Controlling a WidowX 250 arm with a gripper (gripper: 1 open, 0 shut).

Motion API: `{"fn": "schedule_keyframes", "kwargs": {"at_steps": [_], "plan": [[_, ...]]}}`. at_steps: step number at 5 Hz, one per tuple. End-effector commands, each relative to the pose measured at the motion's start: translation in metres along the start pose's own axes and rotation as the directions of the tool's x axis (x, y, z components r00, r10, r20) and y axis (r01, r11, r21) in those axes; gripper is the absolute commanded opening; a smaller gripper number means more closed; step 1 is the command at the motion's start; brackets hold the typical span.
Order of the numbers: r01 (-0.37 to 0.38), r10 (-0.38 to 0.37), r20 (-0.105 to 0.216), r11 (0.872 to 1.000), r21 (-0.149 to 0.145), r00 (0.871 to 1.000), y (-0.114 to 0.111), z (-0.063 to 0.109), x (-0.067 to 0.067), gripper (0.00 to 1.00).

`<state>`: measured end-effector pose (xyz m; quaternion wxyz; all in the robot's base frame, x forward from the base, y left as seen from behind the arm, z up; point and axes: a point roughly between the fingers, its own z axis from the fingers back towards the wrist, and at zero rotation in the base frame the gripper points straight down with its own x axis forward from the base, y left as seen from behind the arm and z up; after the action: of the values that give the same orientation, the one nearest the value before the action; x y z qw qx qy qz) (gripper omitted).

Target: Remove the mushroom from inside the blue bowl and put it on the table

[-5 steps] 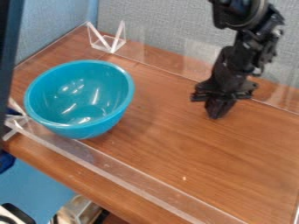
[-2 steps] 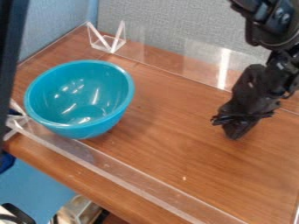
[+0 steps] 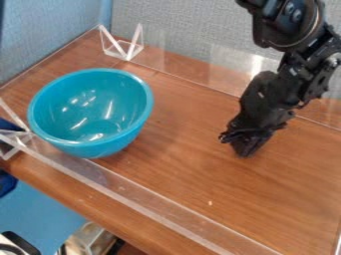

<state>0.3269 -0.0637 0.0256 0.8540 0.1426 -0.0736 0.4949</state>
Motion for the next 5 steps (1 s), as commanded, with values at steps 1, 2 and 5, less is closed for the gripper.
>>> {"fn": "schedule_keyframes", "kwargs": {"at_steps": [1,2,5], "plan": [[-0.119,0.119,-0.003,0.993,-0.021,0.993,0.004,0.014,0.01,1.0],[-0.138,0.138,0.006,0.99,-0.011,0.99,0.005,0.011,0.0,1.0],[-0.221,0.221,0.021,0.975,0.026,0.975,0.025,0.0,0.003,1.0]]}}
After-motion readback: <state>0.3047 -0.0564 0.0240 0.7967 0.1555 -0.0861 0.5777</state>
